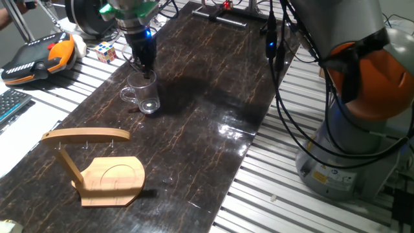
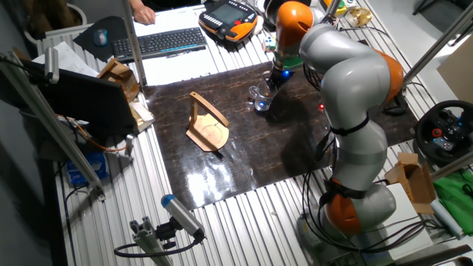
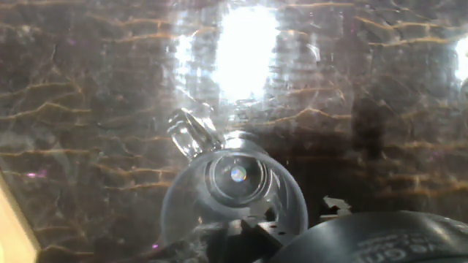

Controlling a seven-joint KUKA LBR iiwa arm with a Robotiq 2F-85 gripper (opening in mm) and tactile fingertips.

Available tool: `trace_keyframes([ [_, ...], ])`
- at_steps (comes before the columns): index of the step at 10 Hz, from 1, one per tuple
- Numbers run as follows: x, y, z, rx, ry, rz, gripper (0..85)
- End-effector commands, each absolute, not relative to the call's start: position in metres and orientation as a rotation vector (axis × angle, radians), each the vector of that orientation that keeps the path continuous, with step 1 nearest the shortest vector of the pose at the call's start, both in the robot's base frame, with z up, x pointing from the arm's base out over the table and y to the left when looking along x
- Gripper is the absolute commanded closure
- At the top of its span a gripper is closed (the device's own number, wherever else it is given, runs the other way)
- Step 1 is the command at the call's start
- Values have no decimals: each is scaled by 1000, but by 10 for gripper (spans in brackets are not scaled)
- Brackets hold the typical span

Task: Put the cup on the cup rack

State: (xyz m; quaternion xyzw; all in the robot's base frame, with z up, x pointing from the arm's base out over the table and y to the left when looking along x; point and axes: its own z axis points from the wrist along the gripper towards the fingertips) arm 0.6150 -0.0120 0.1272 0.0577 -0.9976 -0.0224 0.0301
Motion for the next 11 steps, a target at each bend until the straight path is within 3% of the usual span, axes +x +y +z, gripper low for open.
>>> trace_keyframes([
  [1,613,-9,127,164,-3076,-85,840],
  [3,607,4,134,93,-3077,-149,840],
  [8,579,58,187,-180,-3010,-234,840],
  [11,562,70,193,-147,-3052,-253,840],
])
